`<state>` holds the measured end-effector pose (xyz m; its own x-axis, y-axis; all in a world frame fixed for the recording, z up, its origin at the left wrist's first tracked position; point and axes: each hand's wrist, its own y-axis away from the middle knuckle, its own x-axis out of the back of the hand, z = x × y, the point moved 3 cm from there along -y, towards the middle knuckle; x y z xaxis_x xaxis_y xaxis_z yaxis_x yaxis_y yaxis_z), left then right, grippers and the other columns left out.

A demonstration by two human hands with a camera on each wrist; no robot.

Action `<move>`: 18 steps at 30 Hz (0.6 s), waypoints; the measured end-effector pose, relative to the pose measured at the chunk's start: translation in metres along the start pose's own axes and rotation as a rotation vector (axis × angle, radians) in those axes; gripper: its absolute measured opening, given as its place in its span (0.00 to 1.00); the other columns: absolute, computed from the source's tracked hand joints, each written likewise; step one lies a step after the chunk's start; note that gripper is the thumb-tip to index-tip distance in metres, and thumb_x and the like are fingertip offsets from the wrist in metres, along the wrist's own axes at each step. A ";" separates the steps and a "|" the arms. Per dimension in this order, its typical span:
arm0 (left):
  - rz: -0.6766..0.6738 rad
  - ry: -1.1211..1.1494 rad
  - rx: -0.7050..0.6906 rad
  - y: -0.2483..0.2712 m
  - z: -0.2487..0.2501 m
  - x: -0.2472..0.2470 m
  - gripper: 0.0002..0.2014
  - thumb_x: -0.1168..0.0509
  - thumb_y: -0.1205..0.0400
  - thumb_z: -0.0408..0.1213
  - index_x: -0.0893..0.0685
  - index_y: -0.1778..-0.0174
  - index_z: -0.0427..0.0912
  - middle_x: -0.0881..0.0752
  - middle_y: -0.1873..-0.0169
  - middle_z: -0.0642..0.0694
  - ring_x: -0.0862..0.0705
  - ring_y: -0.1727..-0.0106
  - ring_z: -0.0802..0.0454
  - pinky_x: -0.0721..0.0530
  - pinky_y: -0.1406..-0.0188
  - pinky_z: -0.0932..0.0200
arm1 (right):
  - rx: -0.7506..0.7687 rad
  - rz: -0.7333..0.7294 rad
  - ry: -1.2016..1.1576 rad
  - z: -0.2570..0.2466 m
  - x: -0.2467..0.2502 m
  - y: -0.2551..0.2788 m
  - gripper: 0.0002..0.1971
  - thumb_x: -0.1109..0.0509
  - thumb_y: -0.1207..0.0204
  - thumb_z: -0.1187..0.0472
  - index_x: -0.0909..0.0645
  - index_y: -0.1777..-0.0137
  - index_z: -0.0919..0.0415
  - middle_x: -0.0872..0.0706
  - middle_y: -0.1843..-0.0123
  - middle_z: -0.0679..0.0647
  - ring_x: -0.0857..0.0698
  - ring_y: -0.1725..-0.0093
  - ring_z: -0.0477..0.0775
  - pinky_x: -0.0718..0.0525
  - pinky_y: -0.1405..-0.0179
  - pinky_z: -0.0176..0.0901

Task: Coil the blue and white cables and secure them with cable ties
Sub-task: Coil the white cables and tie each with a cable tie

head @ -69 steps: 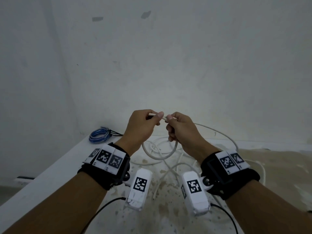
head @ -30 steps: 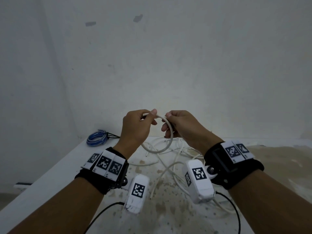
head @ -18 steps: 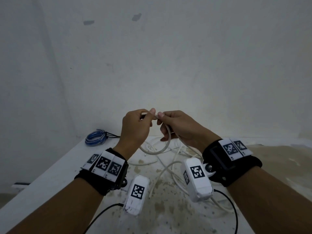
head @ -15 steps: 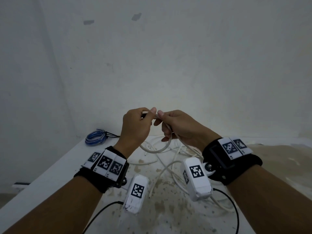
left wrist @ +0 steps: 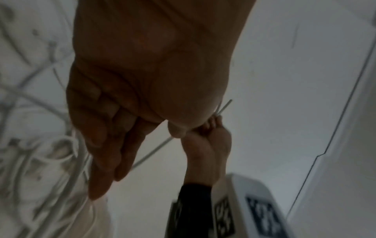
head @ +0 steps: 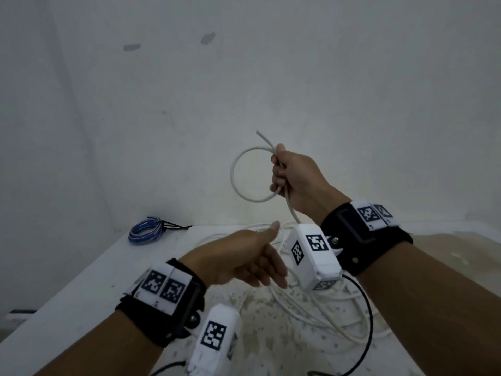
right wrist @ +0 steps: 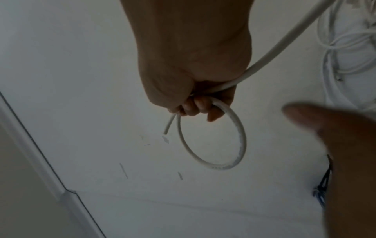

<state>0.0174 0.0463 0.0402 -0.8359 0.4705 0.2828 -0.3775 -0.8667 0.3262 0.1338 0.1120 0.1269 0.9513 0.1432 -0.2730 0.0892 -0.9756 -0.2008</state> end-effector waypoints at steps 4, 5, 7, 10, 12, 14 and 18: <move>-0.200 0.470 -0.057 -0.017 0.020 -0.040 0.45 0.57 0.19 0.71 0.11 0.53 0.33 0.13 0.56 0.35 0.14 0.55 0.43 0.17 0.49 0.52 | 0.067 0.080 -0.124 -0.018 0.003 0.006 0.19 0.41 0.12 0.50 0.27 0.63 0.58 0.35 0.81 0.46 0.39 0.81 0.47 0.28 0.72 0.41; -0.173 0.580 -0.045 -0.023 0.030 -0.043 0.47 0.59 0.19 0.71 0.10 0.59 0.31 0.13 0.61 0.35 0.14 0.58 0.42 0.17 0.51 0.52 | 0.087 0.101 -0.143 -0.023 0.006 0.008 0.19 0.41 0.12 0.50 0.27 0.64 0.58 0.35 0.81 0.47 0.39 0.82 0.47 0.28 0.73 0.41; -0.106 0.757 -0.019 -0.039 0.051 -0.043 0.47 0.60 0.16 0.68 0.13 0.55 0.25 0.13 0.66 0.33 0.15 0.64 0.40 0.17 0.59 0.52 | 0.138 0.152 -0.141 -0.032 0.013 0.011 0.19 0.41 0.12 0.51 0.28 0.64 0.58 0.35 0.82 0.47 0.38 0.83 0.46 0.28 0.76 0.40; 0.220 1.111 -0.076 -0.055 0.079 -0.032 0.22 0.48 0.12 0.44 0.23 0.37 0.26 0.15 0.64 0.35 0.16 0.71 0.42 0.15 0.69 0.52 | 0.200 0.249 -0.097 -0.041 0.033 0.013 0.19 0.41 0.12 0.51 0.28 0.64 0.58 0.34 0.83 0.46 0.37 0.85 0.46 0.28 0.78 0.40; 0.451 1.086 -0.188 -0.062 0.091 -0.021 0.11 0.50 0.14 0.28 0.24 0.45 0.28 0.14 0.74 0.38 0.17 0.69 0.47 0.14 0.67 0.56 | 0.229 0.344 -0.078 -0.048 0.053 0.014 0.19 0.41 0.13 0.51 0.27 0.65 0.58 0.33 0.82 0.47 0.36 0.84 0.46 0.29 0.79 0.40; 0.458 1.013 -0.296 -0.064 0.105 -0.020 0.08 0.51 0.13 0.25 0.26 0.47 0.32 0.16 0.84 0.46 0.18 0.68 0.51 0.15 0.69 0.63 | 0.244 0.437 -0.085 -0.056 0.075 0.015 0.19 0.41 0.13 0.50 0.26 0.65 0.57 0.32 0.80 0.48 0.35 0.84 0.47 0.29 0.80 0.40; 0.549 0.947 -0.373 -0.058 0.114 -0.035 0.09 0.50 0.13 0.22 0.26 0.56 0.31 0.14 0.67 0.37 0.15 0.68 0.48 0.12 0.61 0.56 | 0.217 0.514 -0.126 -0.063 0.109 0.018 0.18 0.41 0.13 0.49 0.25 0.62 0.58 0.32 0.81 0.47 0.34 0.85 0.46 0.28 0.79 0.40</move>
<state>0.1139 0.0986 0.1140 -0.8282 -0.1606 -0.5370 0.1665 -0.9853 0.0379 0.2578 0.1001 0.1525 0.8127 -0.3086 -0.4943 -0.4508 -0.8704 -0.1978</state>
